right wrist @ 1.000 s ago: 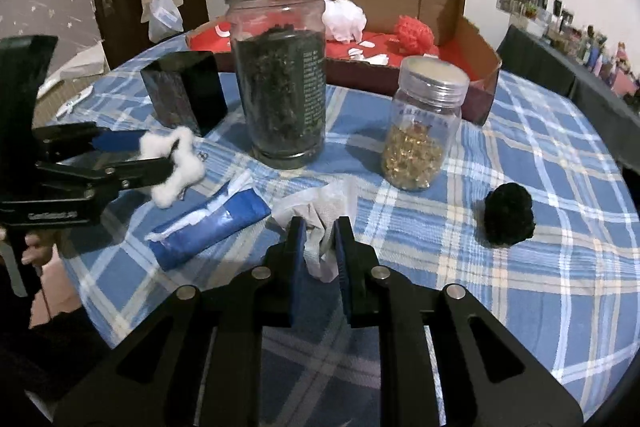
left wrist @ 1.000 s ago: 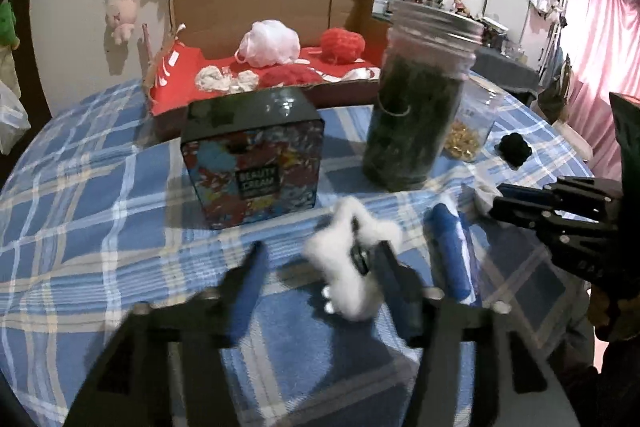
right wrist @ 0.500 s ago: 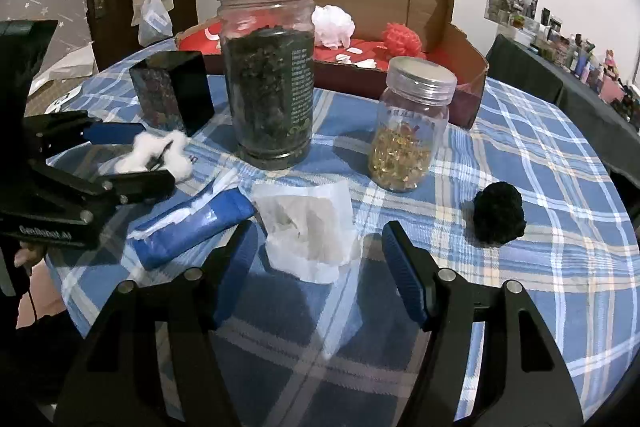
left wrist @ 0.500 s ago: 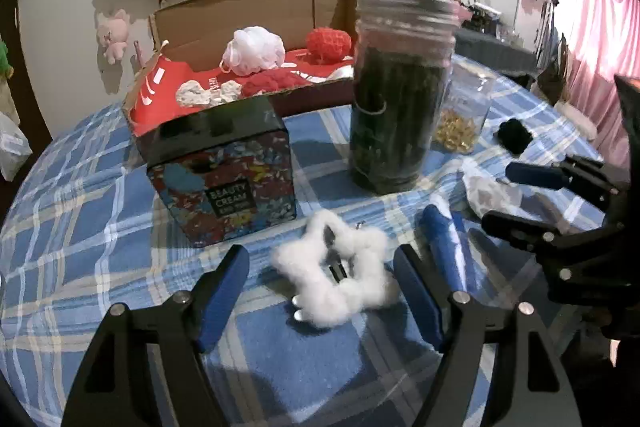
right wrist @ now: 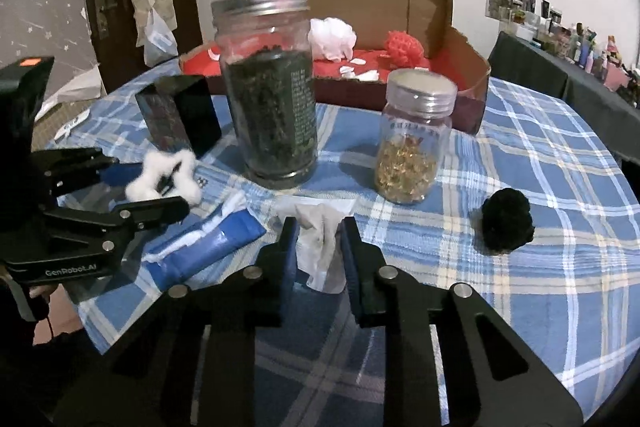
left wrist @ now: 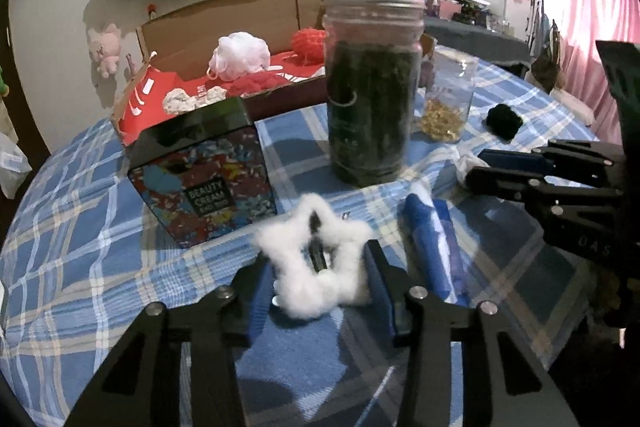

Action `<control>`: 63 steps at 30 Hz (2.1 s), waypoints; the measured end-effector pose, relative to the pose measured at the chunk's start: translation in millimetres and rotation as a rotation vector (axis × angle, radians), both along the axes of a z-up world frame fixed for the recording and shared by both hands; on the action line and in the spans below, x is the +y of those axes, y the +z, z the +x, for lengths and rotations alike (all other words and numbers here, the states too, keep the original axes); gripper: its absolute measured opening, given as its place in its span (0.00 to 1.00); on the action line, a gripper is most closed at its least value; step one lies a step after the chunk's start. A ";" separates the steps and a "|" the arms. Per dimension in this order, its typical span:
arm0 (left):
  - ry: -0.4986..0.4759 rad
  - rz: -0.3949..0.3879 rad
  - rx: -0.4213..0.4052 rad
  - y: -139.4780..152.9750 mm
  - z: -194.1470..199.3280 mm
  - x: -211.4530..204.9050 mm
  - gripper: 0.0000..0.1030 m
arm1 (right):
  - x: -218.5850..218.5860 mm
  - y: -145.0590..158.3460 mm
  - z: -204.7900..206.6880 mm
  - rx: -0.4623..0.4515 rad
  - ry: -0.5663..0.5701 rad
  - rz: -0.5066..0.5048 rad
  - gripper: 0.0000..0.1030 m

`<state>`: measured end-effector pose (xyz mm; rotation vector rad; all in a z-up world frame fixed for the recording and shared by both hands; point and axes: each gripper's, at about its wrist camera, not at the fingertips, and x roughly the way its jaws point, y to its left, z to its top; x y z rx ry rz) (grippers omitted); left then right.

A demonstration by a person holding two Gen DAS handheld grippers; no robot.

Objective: Organize soft objects

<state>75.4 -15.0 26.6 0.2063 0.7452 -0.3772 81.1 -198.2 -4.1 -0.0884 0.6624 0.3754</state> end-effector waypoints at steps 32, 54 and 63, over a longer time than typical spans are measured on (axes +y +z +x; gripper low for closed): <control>0.166 -0.110 0.076 26.1 37.7 117.2 0.44 | -64.2 26.3 29.8 0.066 -0.119 0.011 0.18; -0.015 -0.098 0.049 40.7 100.3 127.7 0.44 | -77.9 46.8 99.3 0.056 0.003 -0.003 0.18; -0.065 -0.107 0.054 46.1 111.1 125.7 0.44 | -74.7 47.5 113.9 0.065 0.060 -0.002 0.18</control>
